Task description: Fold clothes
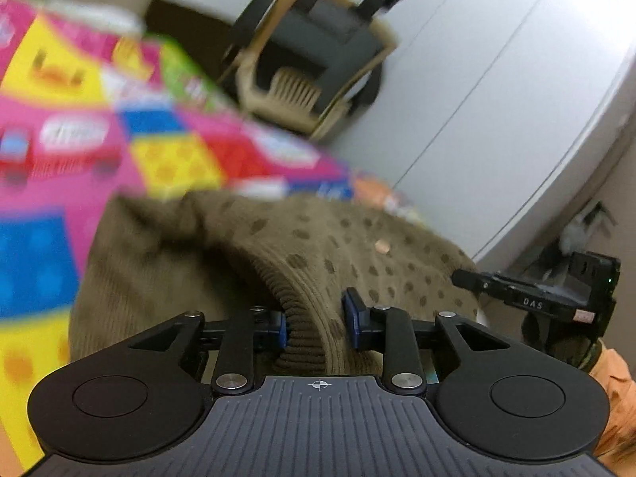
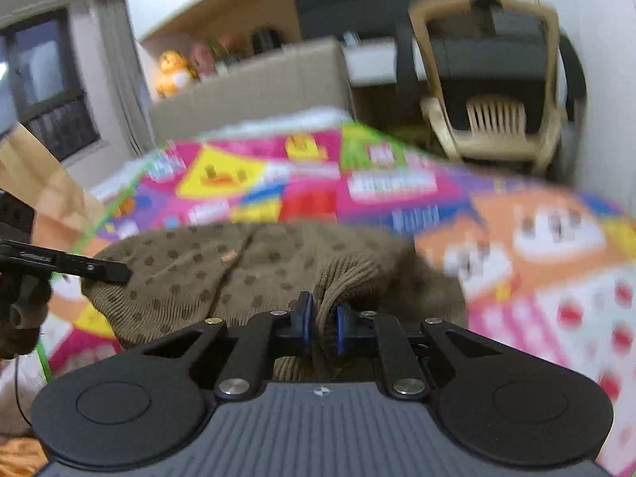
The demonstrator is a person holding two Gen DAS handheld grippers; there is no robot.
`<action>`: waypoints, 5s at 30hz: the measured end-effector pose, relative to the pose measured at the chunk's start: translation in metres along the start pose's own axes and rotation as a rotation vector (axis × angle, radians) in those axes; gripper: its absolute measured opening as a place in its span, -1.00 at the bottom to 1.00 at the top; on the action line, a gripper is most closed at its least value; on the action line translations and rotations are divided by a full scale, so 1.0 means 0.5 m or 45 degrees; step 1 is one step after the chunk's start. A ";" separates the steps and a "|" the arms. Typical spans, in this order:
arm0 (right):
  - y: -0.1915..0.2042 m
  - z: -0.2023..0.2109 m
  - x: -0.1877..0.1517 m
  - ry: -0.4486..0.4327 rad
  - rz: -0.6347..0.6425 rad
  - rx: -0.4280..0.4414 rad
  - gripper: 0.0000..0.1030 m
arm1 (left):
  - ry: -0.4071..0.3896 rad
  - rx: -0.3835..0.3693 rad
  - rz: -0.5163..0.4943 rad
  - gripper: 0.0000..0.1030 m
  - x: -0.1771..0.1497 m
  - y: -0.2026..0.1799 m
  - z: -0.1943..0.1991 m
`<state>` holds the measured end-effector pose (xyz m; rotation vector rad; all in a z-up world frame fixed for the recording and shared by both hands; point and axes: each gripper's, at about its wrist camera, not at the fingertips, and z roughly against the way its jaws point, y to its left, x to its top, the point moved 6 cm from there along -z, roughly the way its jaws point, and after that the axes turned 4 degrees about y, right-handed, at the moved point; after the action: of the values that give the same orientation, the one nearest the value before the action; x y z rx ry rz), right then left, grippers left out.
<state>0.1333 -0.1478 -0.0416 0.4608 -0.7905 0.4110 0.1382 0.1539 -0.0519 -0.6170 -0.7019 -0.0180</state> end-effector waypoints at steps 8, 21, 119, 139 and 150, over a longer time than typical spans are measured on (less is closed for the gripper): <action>-0.021 -0.055 -0.051 0.080 -0.033 -0.045 -0.56 | -0.012 0.087 0.090 -0.05 0.014 0.055 -0.015; -0.058 -0.110 0.076 0.022 -0.216 0.074 0.37 | 0.035 -0.002 0.289 0.72 0.113 0.101 -0.091; 0.170 -0.199 -0.054 0.097 0.235 -0.152 1.00 | -0.176 0.461 0.161 0.51 -0.022 0.197 0.059; 0.421 -0.174 -0.019 -0.055 0.622 0.099 1.00 | -0.262 0.214 0.109 -0.80 0.034 0.134 0.075; 0.383 -0.173 -0.025 -0.038 0.629 -0.044 0.98 | -0.193 0.444 0.074 0.30 -0.006 0.182 0.087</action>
<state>0.0770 0.0545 -0.0589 0.2348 -0.9390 0.8485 0.1293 0.2515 -0.0756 -0.3054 -0.8113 0.2029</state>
